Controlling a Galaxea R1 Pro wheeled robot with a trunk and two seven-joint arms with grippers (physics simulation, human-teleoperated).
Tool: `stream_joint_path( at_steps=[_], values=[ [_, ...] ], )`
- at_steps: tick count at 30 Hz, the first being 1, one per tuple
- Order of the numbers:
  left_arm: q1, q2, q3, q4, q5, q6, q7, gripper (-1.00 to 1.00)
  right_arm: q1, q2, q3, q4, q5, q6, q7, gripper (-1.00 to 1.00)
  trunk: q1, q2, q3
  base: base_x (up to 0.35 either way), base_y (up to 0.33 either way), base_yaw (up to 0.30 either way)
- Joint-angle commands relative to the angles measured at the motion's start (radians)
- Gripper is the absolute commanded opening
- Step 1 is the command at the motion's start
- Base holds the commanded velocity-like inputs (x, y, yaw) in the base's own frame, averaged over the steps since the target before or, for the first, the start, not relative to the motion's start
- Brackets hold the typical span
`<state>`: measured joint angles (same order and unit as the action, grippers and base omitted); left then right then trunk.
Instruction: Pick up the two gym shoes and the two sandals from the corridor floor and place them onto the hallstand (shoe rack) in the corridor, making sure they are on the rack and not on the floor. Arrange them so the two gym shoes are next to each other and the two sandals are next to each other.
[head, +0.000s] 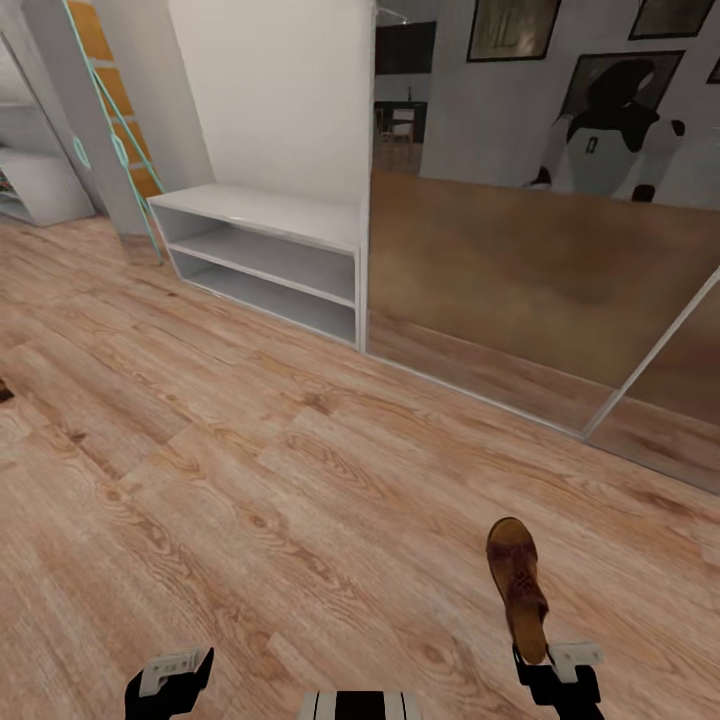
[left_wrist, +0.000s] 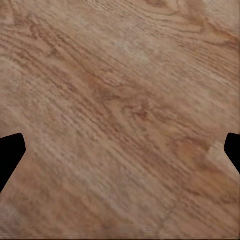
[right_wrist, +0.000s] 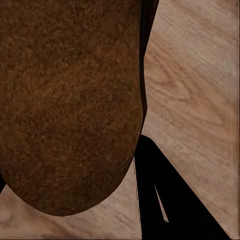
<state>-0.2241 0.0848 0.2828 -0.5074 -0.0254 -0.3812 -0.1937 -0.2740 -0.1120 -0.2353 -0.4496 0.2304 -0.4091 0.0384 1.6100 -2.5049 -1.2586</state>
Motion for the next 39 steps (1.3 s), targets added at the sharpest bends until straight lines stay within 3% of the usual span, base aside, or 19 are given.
stream_joint_path(
  at_steps=[1,6,16,22,26,39],
  values=[
    [0.004,-0.001,0.007,0.003,-0.002,-0.002,-0.009,1.0,0.001,0.001,-0.023,0.012,0.007,-0.005,0.005,-1.0,-0.001,0.0,0.005,0.0,0.0,0.0],
    [0.01,-0.002,0.007,0.011,-0.005,-0.002,-0.009,1.0,0.003,0.004,-0.045,0.04,0.007,-0.01,0.006,-1.0,-0.003,0.001,0.032,0.0,0.0,0.0],
    [0.011,-0.002,0.006,0.013,-0.004,-0.002,-0.009,1.0,0.004,0.01,-0.05,0.065,0.007,-0.016,0.005,-1.0,-0.007,0.004,0.087,0.0,0.0,0.0],
    [0.011,-0.002,0.007,0.013,-0.004,-0.002,-0.009,1.0,0.004,0.011,-0.05,0.12,0.007,-0.122,0.004,-1.0,-0.01,0.005,0.119,0.0,0.0,0.0],
    [0.011,-0.002,0.007,0.013,-0.004,-0.002,-0.009,1.0,0.004,0.012,-0.05,0.153,0.007,-0.173,0.002,-1.0,-0.025,0.033,0.138,0.0,0.0,0.0],
    [0.011,-0.003,0.006,0.015,-0.004,-0.002,-0.009,1.0,0.004,0.012,-0.052,0.163,0.007,-0.188,0.0,-1.0,-0.075,0.124,0.193,0.0,0.0,0.0]
  ],
)
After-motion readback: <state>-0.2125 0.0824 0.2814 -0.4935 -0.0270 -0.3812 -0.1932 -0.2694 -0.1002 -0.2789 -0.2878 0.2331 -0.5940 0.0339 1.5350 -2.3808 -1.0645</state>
